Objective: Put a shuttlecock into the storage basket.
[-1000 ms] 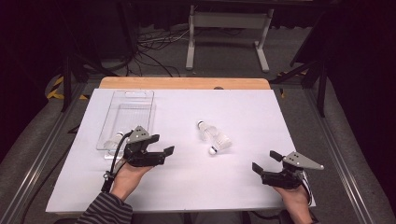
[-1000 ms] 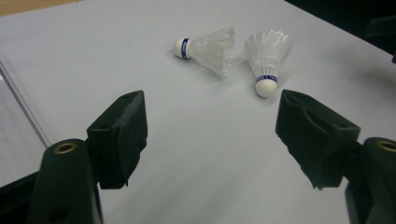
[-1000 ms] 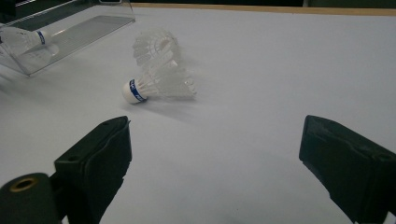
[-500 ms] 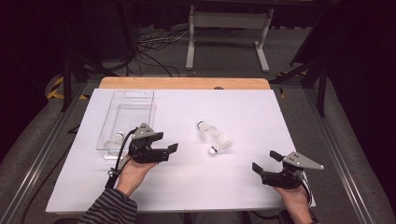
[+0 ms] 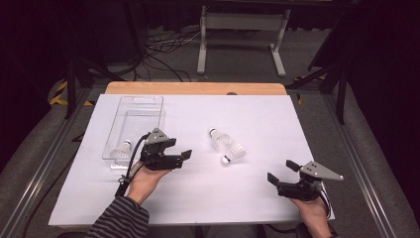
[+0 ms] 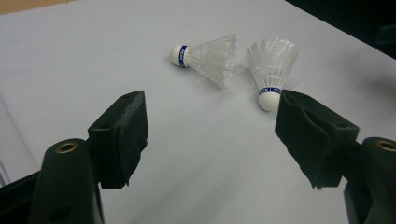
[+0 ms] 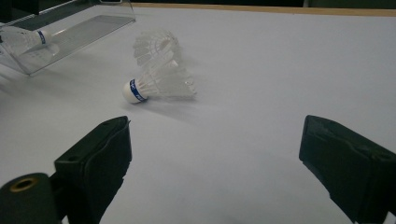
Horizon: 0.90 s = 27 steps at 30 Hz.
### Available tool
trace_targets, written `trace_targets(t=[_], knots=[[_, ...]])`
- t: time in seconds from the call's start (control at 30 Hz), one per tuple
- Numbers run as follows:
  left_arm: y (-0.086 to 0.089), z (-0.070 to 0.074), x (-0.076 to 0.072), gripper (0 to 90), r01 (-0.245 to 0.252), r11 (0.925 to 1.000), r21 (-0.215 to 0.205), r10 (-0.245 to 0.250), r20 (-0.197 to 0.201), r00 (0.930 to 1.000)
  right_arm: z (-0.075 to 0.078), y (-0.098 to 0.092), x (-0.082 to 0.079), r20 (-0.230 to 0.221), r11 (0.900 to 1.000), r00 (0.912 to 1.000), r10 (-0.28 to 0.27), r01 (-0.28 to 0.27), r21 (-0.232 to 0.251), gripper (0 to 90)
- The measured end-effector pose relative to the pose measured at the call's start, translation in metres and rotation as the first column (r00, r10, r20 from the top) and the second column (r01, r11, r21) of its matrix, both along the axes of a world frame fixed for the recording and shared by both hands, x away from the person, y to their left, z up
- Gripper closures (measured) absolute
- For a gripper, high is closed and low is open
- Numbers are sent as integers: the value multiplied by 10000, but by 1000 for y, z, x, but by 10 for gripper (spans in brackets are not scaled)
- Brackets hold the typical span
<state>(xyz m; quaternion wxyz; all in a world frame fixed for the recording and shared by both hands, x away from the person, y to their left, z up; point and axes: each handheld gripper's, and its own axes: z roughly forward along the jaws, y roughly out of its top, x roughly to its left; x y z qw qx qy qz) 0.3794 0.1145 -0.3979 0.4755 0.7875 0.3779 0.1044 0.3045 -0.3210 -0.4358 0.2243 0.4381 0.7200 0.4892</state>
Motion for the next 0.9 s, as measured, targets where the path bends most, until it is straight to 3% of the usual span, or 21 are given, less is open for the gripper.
trace_targets(t=[0.9], knots=[[-10,1,10,268,-25,10000,66,26,-92,10000,0,0,0,-8,10000,10000,10,-10,-3,102]])
